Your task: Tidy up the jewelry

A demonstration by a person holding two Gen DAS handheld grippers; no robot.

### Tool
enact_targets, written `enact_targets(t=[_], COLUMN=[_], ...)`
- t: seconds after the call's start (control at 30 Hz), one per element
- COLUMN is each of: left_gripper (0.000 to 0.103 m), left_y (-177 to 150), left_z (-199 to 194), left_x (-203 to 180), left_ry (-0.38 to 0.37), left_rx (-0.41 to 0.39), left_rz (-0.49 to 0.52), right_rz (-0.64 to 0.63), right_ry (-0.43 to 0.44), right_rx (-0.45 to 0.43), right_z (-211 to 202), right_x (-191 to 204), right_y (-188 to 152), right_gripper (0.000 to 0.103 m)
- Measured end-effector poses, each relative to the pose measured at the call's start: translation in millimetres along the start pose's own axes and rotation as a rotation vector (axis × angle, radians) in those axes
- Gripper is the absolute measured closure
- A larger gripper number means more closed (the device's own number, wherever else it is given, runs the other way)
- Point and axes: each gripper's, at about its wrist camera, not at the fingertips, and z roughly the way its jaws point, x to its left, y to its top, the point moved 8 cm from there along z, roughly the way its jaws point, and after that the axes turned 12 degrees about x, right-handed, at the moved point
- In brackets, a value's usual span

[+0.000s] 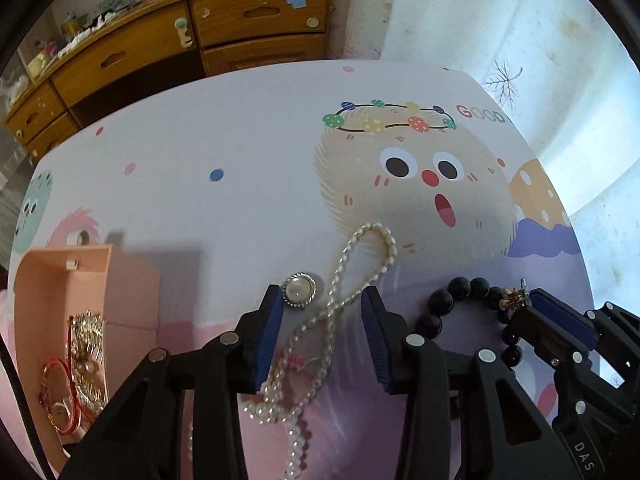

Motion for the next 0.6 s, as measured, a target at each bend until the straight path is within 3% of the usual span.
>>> enact_targets(t=[0.07,0.2,0.37,0.6], left_gripper=[0.089,0.099,0.1,0.1], left_y=[0.5,-1.3,-6.8,-7.9], left_z=[0.0,0.0,-7.7,-59.4], left_x=[-3.5,-11.8,-6.8,-0.5], left_ry=[0.027,0.005,-0.038,-0.047], left_rx=[-0.004,0.01,0.008,-0.055], left_rz=[0.022,0.046,0.003,0.005], right_rz=[0.008,0.017,0.018,-0.001], right_ry=[-0.002,-0.001,-0.005,0.003], right_rx=[0.0,-0.002,-0.005,-0.032], right_z=[0.3,-1.7,-2.6,-13.5], right_x=[-3.4,-7.9,-8.9,1.3], right_y=[0.1,-0.7,-0.3,4.1], right_gripper=[0.09,0.09,0.09,0.09])
